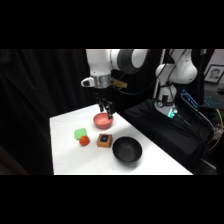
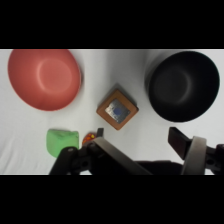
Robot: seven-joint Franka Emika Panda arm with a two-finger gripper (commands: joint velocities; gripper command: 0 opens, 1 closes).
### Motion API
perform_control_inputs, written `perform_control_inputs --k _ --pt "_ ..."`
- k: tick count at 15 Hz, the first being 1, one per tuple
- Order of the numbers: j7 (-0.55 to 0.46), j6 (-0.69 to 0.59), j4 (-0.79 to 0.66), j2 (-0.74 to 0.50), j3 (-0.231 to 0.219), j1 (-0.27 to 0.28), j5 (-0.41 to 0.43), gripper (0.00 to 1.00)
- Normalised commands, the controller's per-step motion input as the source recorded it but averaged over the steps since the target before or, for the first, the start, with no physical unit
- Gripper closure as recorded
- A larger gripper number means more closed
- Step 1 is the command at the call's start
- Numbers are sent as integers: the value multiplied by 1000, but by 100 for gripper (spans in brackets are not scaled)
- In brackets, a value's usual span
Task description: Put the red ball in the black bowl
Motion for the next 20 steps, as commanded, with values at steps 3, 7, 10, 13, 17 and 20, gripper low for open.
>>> perform_control_inputs --k 3,7,10,13,17,20 --pt "-31 -11 88 62 13 -35 21 0" --pt "-37 6 258 200 -10 -60 49 0" --pt "-86 60 353 283 -15 -81 131 0" --pt "-147 139 346 311 6 -85 202 0" --pt "-162 222 305 323 29 -89 210 0" --pt "-116 262 263 295 36 -89 164 0"
